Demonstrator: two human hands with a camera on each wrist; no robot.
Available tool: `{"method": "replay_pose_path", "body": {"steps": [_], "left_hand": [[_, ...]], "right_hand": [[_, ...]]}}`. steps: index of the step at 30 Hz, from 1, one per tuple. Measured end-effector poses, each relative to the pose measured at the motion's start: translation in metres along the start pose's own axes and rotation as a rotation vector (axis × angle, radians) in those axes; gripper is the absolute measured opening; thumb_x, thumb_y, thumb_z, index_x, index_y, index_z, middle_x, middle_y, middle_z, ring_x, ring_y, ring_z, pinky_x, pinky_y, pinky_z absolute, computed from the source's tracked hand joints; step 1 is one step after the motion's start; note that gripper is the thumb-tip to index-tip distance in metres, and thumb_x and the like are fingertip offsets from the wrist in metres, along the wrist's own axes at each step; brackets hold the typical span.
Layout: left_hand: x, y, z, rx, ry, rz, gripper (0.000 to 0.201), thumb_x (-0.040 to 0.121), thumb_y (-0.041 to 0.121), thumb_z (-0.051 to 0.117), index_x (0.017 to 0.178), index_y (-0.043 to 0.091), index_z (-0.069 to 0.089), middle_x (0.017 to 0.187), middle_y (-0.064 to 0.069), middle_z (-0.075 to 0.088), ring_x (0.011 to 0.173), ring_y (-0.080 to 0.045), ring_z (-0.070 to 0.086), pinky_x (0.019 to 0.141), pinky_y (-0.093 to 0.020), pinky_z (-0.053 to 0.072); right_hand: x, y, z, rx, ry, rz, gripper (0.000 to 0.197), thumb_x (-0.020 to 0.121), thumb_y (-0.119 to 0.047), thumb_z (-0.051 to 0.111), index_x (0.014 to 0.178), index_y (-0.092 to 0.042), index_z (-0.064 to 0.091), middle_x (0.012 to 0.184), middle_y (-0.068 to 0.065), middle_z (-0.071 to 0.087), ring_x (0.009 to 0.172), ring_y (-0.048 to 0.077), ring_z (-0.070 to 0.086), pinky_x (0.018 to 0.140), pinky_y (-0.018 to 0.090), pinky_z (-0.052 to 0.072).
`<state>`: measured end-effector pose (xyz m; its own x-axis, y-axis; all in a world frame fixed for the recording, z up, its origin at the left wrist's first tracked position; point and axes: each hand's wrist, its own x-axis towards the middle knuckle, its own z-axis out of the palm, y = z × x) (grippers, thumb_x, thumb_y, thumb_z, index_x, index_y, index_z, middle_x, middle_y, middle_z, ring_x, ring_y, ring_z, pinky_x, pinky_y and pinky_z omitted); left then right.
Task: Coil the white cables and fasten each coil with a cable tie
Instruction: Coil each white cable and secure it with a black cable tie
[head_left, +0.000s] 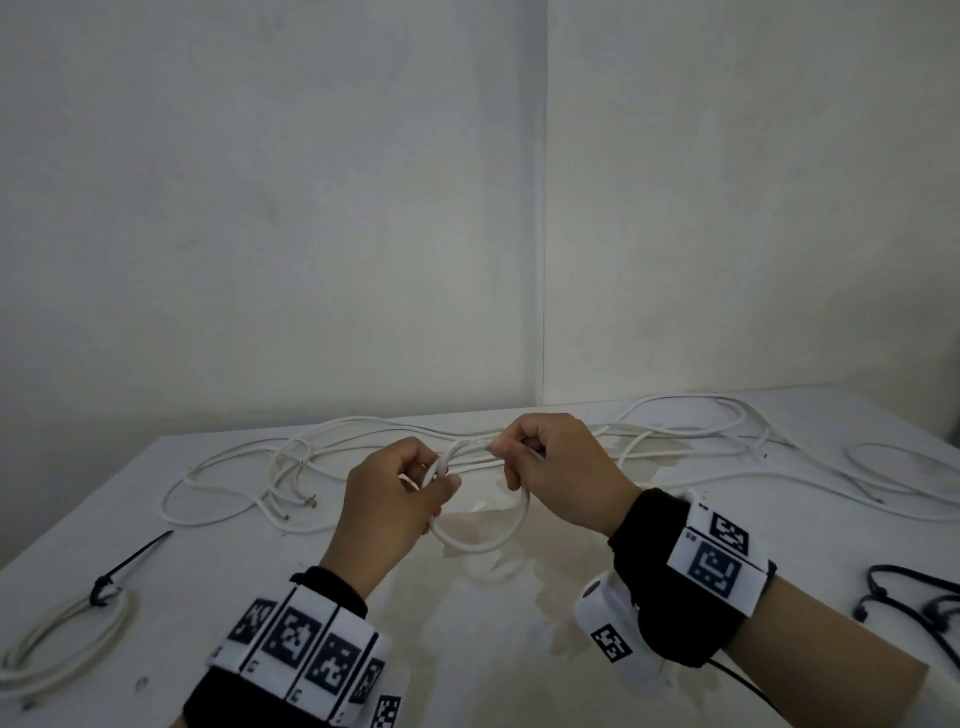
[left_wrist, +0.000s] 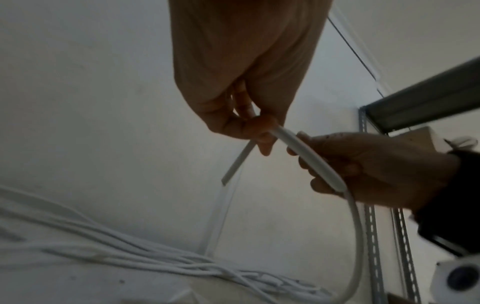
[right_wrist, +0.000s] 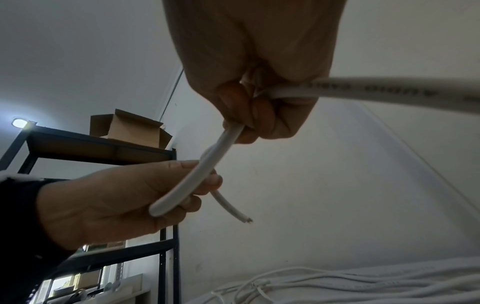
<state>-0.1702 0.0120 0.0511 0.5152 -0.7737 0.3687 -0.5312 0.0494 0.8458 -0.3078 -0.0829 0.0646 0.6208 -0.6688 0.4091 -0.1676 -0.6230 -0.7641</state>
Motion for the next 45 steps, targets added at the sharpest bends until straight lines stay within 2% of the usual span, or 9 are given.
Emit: {"method": "replay_pose_path", "body": {"steps": [5,8,11,14,22,25,32,38,45], "left_hand": [[-0.001,-0.005,-0.002,0.361,0.088,0.145,0.029,0.076,0.018,0.071,0.065,0.033,0.05,0.074,0.009,0.054,0.069,-0.011,0.051,0.061,-0.02,0.037],[0.001,-0.01,-0.003,0.095,-0.055,0.042,0.024,0.08,0.008,0.068,0.072,0.026,0.055,0.091,-0.003,0.064,0.091,-0.02,0.057,0.078,-0.025,0.041],[-0.004,-0.001,-0.003,-0.246,-0.219,-0.083,0.012,0.087,0.002,0.058,0.078,0.008,0.051,0.065,-0.001,0.069,0.061,-0.008,0.063,0.06,-0.015,0.046],[-0.007,-0.001,-0.003,-0.215,-0.283,-0.079,0.008,0.091,0.008,0.053,0.084,0.008,0.05,0.049,0.006,0.053,0.044,0.0,0.043,0.048,-0.01,0.034],[-0.005,-0.009,-0.009,0.012,-0.33,-0.015,0.03,0.09,0.028,0.055,0.077,0.002,0.059,0.053,0.006,0.049,0.047,0.0,0.044,0.052,-0.009,0.038],[-0.007,-0.006,-0.012,0.082,-0.334,-0.001,0.035,0.094,0.032,0.046,0.07,0.01,0.058,0.05,0.008,0.049,0.047,0.001,0.046,0.053,-0.009,0.038],[-0.012,0.008,-0.014,-0.417,-0.385,-0.22,0.038,0.097,0.019,0.037,0.07,0.008,0.061,0.071,-0.006,0.056,0.057,-0.009,0.041,0.054,-0.018,0.034],[-0.012,0.02,-0.011,-0.636,-0.385,-0.356,0.03,0.098,0.018,0.034,0.079,0.004,0.054,0.059,-0.005,0.059,0.059,-0.015,0.067,0.057,-0.021,0.055],[-0.012,0.022,-0.005,-0.714,-0.292,-0.409,0.032,0.098,0.022,0.034,0.079,0.005,0.052,0.049,0.002,0.045,0.045,-0.01,0.053,0.055,-0.023,0.053]], "right_hand": [[0.002,0.004,0.001,0.069,-0.044,0.061,0.031,0.09,-0.016,0.057,0.059,-0.019,0.055,0.046,-0.009,0.054,0.04,-0.001,0.045,0.05,0.007,0.033],[0.001,0.005,0.001,0.103,-0.061,0.088,0.029,0.09,-0.015,0.057,0.062,-0.017,0.055,0.046,-0.009,0.055,0.038,0.001,0.043,0.048,0.011,0.034],[0.001,0.004,-0.001,0.123,-0.061,0.097,0.028,0.09,-0.015,0.058,0.062,-0.017,0.056,0.046,-0.008,0.055,0.037,0.002,0.041,0.046,0.012,0.034],[0.0,0.006,-0.002,0.116,-0.068,0.111,0.027,0.09,-0.016,0.057,0.063,-0.015,0.057,0.048,-0.006,0.056,0.038,0.003,0.04,0.046,0.013,0.034],[-0.006,0.009,-0.005,0.101,-0.085,0.117,0.026,0.09,-0.015,0.058,0.064,-0.01,0.059,0.05,-0.004,0.058,0.039,0.005,0.038,0.045,0.014,0.034],[-0.007,0.01,-0.003,0.091,-0.09,0.113,0.026,0.09,-0.015,0.058,0.064,-0.011,0.058,0.05,-0.004,0.058,0.039,0.004,0.038,0.046,0.013,0.035],[-0.004,0.01,-0.004,0.113,0.017,0.055,0.029,0.089,-0.014,0.059,0.06,-0.016,0.056,0.051,-0.006,0.057,0.039,0.002,0.042,0.048,0.011,0.034],[0.0,0.01,-0.005,0.103,0.095,-0.004,0.029,0.088,-0.014,0.059,0.061,-0.023,0.056,0.05,-0.008,0.057,0.047,0.001,0.048,0.053,0.01,0.037],[-0.003,0.012,-0.002,0.12,0.092,0.001,0.026,0.089,-0.014,0.058,0.064,-0.022,0.057,0.054,-0.007,0.059,0.048,0.0,0.05,0.054,0.009,0.036]]}}
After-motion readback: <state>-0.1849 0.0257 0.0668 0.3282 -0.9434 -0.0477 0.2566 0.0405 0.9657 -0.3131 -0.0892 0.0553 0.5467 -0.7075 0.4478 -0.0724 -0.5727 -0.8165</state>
